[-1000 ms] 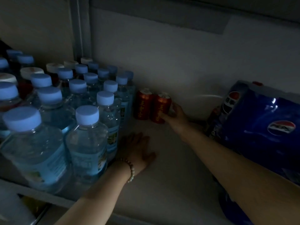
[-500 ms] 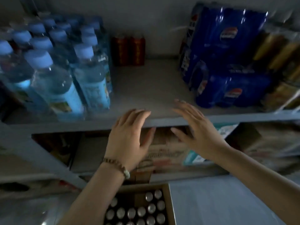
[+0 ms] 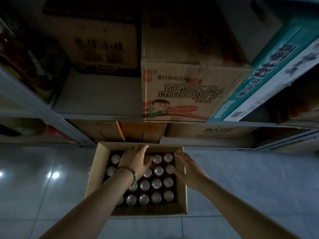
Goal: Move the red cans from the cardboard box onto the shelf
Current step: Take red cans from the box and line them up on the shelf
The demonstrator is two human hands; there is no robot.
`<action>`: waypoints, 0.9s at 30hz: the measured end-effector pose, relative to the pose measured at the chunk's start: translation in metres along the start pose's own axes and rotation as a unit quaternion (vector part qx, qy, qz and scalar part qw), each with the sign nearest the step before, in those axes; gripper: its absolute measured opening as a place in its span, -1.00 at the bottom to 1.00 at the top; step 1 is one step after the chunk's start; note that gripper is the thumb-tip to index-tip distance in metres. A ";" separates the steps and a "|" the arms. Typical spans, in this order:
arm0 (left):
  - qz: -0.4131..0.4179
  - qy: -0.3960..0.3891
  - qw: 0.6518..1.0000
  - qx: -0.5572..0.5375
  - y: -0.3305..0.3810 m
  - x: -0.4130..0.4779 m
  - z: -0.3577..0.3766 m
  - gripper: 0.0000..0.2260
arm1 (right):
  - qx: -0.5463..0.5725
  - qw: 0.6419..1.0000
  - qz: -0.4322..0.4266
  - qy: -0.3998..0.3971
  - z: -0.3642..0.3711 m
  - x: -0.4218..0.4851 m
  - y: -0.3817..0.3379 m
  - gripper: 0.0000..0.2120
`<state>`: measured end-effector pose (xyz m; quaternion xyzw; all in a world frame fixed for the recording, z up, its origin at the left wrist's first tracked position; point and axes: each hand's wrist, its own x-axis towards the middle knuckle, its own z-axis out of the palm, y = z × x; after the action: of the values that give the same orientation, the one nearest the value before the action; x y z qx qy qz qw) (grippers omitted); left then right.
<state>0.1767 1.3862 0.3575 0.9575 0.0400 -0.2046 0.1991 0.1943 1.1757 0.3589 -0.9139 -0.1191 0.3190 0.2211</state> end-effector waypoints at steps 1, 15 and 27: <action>-0.015 -0.012 1.000 -0.011 -0.010 0.011 0.023 -0.54 | 0.011 1.000 0.013 -0.007 0.020 0.017 0.014 -0.46; -0.045 -0.054 0.986 -0.153 -0.084 0.166 0.266 -0.38 | 0.115 0.991 0.068 0.023 0.207 0.205 0.154 -0.36; -0.013 -0.073 0.990 -0.116 -0.097 0.208 0.292 -0.39 | 0.158 0.985 0.042 0.059 0.234 0.229 0.172 -0.53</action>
<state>0.2414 1.3577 -0.0069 0.9099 0.0608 -0.2707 0.3084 0.2346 1.1845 -0.0089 -0.8892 -0.0151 0.2879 0.3553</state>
